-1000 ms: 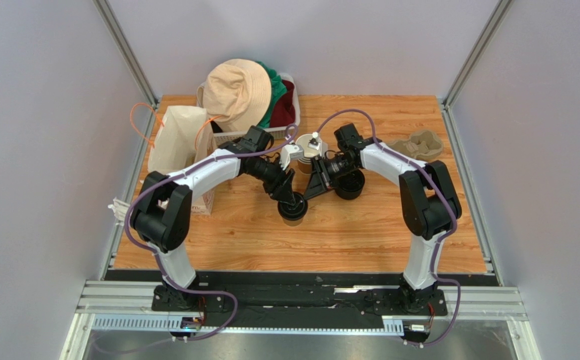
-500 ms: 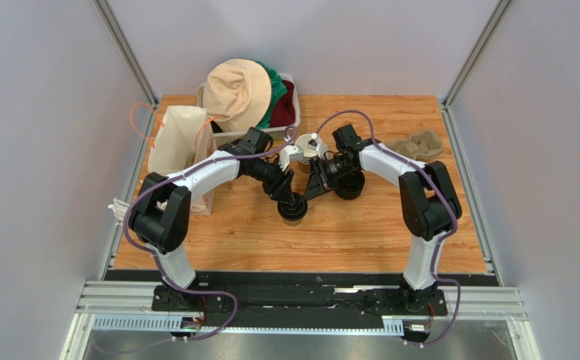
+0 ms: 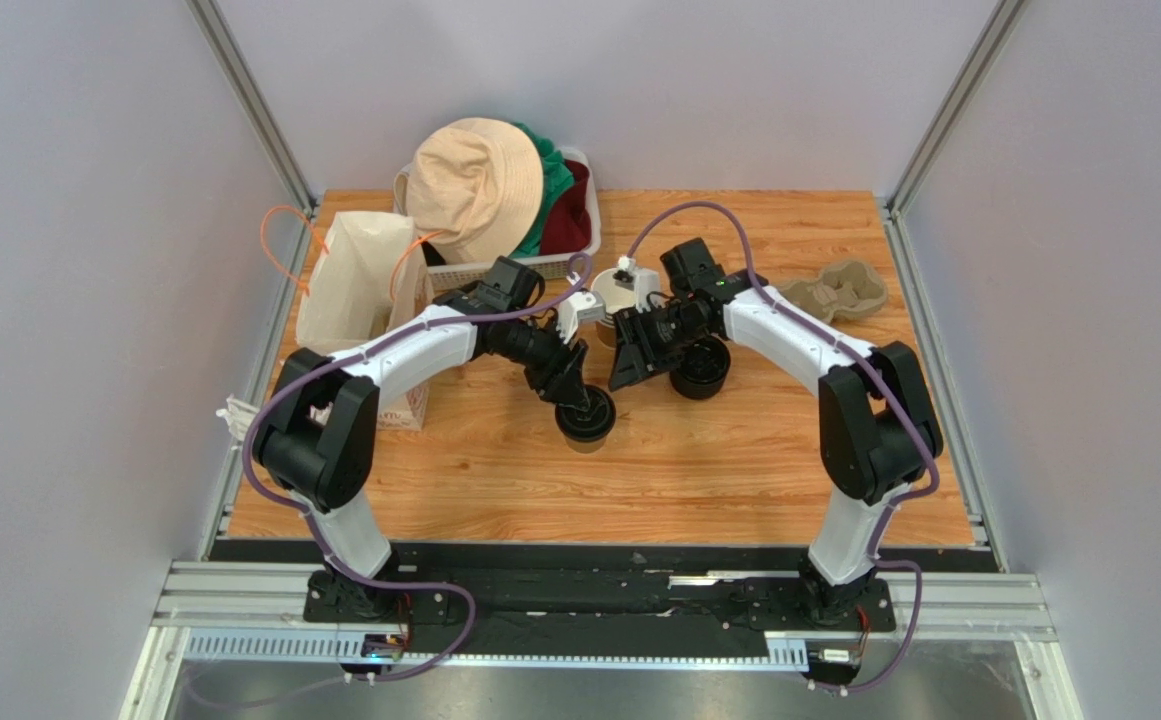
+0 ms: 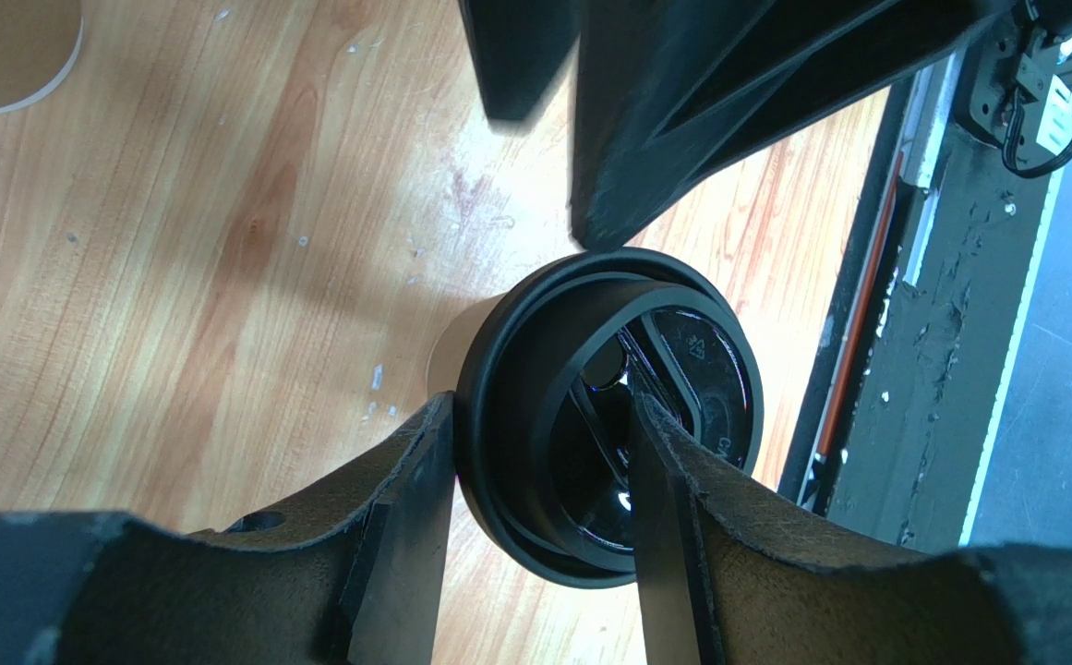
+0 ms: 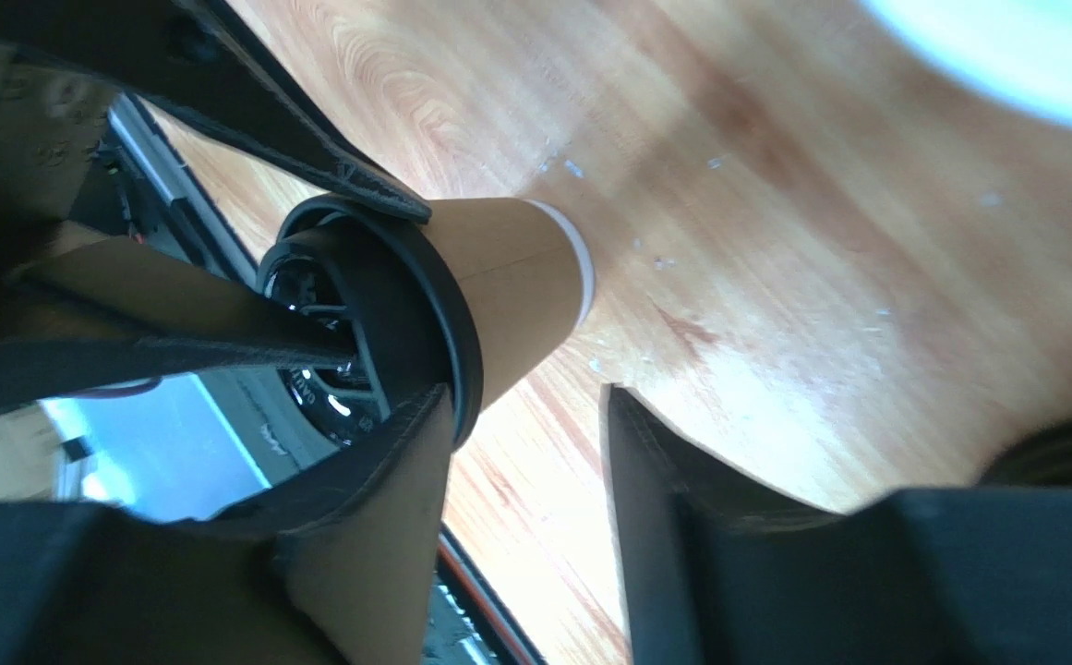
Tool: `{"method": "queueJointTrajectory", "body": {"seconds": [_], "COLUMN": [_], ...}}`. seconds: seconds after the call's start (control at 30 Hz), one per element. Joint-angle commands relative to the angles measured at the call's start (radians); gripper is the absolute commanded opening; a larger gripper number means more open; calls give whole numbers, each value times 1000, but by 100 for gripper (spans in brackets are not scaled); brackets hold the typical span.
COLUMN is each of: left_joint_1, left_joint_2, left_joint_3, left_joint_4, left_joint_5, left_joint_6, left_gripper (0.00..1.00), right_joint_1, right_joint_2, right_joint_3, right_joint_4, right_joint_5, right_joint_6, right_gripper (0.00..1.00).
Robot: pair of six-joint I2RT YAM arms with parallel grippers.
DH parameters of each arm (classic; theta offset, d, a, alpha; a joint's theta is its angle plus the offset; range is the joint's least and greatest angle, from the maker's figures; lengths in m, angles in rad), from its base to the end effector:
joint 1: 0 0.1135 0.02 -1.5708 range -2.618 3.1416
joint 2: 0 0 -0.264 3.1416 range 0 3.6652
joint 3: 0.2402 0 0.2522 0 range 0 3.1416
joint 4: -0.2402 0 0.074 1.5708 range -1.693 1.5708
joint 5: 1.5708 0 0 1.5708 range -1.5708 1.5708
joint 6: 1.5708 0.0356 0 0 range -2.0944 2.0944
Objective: Pack the takeout coffee
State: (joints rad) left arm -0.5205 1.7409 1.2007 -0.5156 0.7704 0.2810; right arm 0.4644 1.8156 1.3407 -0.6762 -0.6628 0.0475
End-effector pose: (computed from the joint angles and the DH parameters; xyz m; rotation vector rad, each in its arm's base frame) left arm 0.2954 -0.1979 0.2125 1.2296 2.2131 -1.0926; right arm 0.3218 0.1857 0.2178 -0.7574 2.6180 1.0514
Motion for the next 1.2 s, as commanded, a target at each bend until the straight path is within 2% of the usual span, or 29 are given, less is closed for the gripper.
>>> {"method": "queueJointTrajectory", "body": {"seconds": [0.0,0.53,0.77,1.17], "left_joint_1": [-9,-9,-9,-9], "left_joint_2": [85,85,86,86], "left_joint_3": [-82,-84,-82,-82], "left_joint_4": [-124,-121,-121,-121], "left_joint_5": [-296,-301,-307,-309], "left_joint_6": [124,119,116,115], "left_gripper": [46,45,45,45], "right_joint_1": [-9,-9,-7,40], "right_joint_2": [-104,-111,-102,-101], "right_joint_3": [57,-143,-169,-176], "right_joint_4": [-10,26,52,107], "right_joint_5": [33,-72,-116,-109], "right_joint_6": [-44,-97,-75,-25], "right_gripper": [50,47,48,50]}}
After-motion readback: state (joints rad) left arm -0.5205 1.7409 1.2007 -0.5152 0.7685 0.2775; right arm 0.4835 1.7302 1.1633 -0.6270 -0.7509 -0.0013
